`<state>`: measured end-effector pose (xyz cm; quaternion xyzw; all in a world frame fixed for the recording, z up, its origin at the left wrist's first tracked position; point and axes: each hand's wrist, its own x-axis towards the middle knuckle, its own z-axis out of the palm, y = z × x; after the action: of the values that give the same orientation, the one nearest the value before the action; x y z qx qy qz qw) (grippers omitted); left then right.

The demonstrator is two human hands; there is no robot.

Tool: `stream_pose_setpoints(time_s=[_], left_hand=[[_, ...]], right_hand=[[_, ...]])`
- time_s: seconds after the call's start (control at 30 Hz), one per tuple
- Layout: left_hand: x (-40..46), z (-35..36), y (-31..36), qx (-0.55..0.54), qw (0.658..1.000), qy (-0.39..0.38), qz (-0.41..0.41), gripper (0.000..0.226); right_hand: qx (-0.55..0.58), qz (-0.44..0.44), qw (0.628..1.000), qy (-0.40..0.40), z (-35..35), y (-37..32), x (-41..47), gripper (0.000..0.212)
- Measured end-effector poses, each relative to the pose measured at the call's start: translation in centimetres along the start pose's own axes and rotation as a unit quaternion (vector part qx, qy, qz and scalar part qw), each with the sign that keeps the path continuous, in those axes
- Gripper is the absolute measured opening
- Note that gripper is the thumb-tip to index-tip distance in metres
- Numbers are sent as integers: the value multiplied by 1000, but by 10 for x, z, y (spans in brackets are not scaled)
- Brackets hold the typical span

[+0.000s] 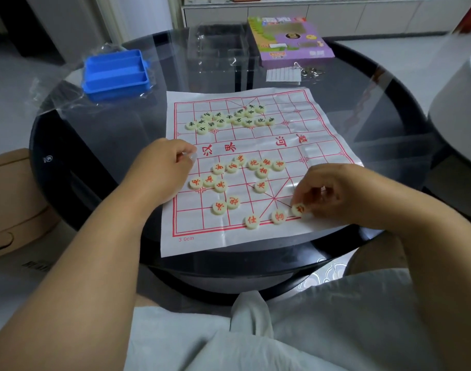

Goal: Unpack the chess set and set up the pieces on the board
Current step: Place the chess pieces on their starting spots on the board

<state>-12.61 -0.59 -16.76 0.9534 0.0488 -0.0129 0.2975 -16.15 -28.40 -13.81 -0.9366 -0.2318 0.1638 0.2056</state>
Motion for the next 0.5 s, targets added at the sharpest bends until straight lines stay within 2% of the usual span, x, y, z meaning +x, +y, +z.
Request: stream_pose_setpoints(time_s=[0.33,0.5], left_hand=[[1,0,-1,8,1000,9,0,33],[1,0,0,2,1000,8,0,32]], right_hand=[[25,-1,1000,9,-2,2,-3,26],[38,7,990,133,-4,-4,10,24]])
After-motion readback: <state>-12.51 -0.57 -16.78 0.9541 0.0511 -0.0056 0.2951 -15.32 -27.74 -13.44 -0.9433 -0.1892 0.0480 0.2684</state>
